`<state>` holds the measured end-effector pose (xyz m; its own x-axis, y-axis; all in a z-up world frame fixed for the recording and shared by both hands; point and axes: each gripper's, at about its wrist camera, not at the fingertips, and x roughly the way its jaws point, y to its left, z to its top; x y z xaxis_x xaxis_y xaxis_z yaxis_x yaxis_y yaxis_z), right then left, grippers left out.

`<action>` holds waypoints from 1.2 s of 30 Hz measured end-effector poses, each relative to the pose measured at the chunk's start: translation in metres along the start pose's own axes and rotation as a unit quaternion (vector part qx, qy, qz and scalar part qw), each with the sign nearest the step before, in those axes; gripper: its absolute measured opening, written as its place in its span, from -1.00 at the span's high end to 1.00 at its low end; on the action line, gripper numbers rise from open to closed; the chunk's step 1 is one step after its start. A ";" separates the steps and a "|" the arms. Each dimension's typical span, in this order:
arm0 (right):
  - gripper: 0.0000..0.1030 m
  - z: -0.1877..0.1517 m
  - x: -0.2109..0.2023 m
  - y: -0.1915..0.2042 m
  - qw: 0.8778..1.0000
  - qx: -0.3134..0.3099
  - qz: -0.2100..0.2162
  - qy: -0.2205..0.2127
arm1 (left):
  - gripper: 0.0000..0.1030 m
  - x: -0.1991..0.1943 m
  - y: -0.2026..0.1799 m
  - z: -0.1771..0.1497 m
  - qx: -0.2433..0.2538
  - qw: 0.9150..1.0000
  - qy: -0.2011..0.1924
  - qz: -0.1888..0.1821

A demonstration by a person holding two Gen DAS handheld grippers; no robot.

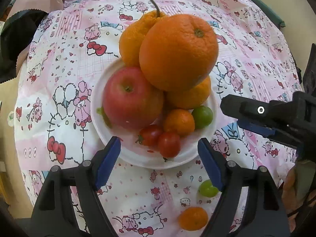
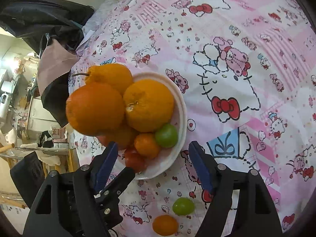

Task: Organize fruits
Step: 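Place the tomato on the plate with the left gripper while the right places the lime, then grasp the last mandarin with the left gripper while the right grasps the last lime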

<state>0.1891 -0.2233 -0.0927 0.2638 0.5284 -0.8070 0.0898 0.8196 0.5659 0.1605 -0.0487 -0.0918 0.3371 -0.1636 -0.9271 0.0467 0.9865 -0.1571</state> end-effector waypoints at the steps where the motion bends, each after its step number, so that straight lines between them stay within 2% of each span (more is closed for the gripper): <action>1: -0.49 -0.001 -0.002 0.001 1.000 -0.001 -0.001 -0.001 | -0.51 -0.002 -0.001 0.000 0.001 1.000 -0.002 -0.001; 9: -0.50 -0.008 -0.023 0.009 1.000 -0.013 -0.012 -0.014 | -0.51 -0.023 -0.003 -0.004 0.006 1.000 -0.023 -0.002; 18: -0.50 -0.020 -0.046 0.013 0.999 -0.023 -0.018 -0.024 | -0.51 -0.047 -0.003 -0.019 0.016 0.999 -0.039 0.021; 23: -0.50 -0.031 -0.061 0.011 0.999 -0.020 -0.020 -0.033 | -0.51 -0.054 -0.006 -0.031 0.024 0.999 -0.029 0.019; 30: -0.50 -0.061 -0.080 0.004 0.999 -0.012 -0.019 -0.030 | -0.51 -0.050 -0.019 -0.064 0.045 0.999 0.014 0.005; 36: -0.50 -0.084 -0.083 -0.016 1.000 0.020 -0.016 -0.018 | -0.51 -0.049 -0.029 -0.083 0.067 0.998 0.019 0.010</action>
<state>0.0855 -0.2616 -0.0487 0.2953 0.4925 -0.8187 0.1361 0.8265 0.5463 0.0645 -0.0706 -0.0700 0.3042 -0.1424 -0.9419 0.1670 0.9814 -0.0945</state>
